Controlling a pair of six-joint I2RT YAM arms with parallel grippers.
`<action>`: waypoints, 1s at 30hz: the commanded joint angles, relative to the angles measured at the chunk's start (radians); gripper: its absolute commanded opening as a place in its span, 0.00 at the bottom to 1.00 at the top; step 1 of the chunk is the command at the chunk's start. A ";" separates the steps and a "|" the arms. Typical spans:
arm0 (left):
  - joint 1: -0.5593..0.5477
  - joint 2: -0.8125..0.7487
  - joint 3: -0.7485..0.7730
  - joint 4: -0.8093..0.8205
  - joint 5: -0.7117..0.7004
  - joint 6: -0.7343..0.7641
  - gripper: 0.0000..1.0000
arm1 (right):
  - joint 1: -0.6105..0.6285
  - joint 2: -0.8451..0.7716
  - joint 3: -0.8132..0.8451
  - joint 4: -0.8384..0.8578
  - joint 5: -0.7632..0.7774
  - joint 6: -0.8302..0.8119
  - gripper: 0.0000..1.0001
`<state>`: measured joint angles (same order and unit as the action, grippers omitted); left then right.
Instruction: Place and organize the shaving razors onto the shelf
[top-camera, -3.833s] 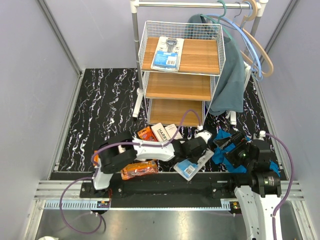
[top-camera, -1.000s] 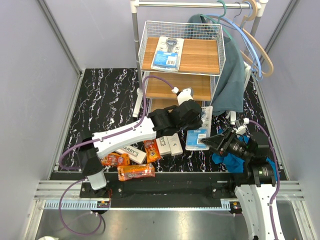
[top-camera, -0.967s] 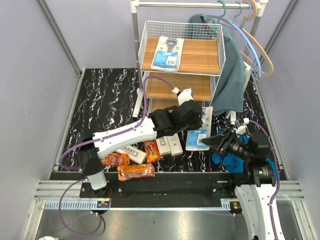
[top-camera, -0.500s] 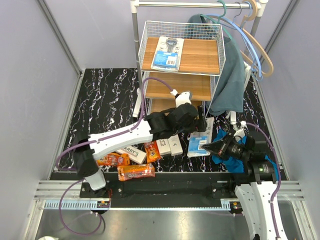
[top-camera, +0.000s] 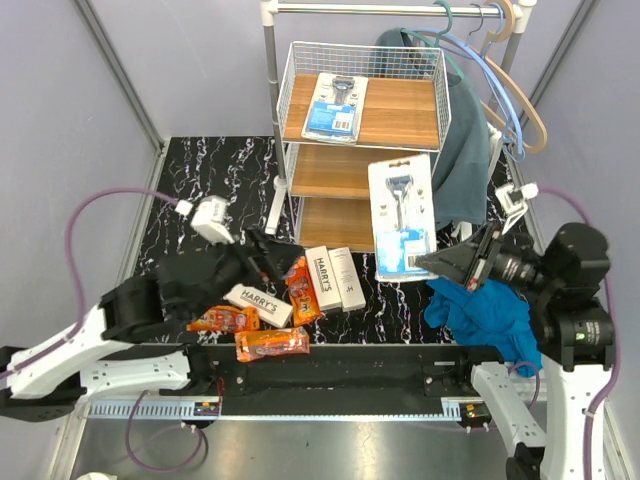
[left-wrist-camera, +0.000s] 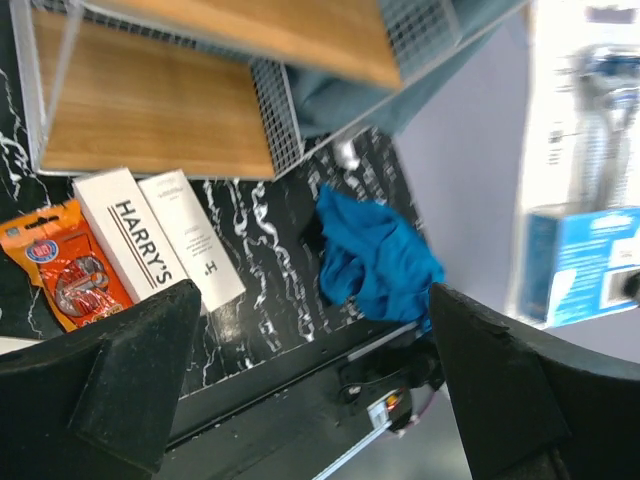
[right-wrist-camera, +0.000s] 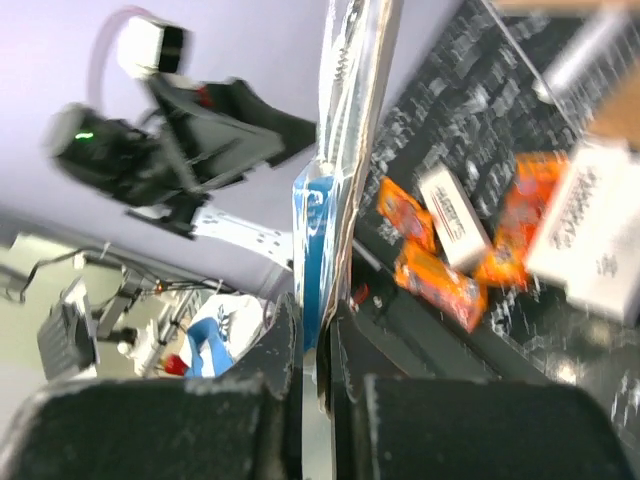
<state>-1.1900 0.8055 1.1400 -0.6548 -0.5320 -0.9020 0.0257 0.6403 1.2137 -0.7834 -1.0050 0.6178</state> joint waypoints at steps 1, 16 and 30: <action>0.000 -0.046 -0.066 -0.104 -0.045 -0.020 0.99 | 0.002 0.123 0.180 0.340 -0.172 0.124 0.00; -0.028 0.142 -0.117 -0.059 0.086 -0.041 0.99 | 0.074 1.132 1.588 -0.449 0.276 0.017 0.00; -0.056 0.120 -0.155 -0.040 0.099 -0.077 0.99 | 0.316 1.128 1.465 -0.399 0.603 -0.020 0.00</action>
<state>-1.2400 0.9531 0.9928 -0.7387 -0.4404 -0.9657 0.3443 1.8519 2.6755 -1.1728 -0.5098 0.6365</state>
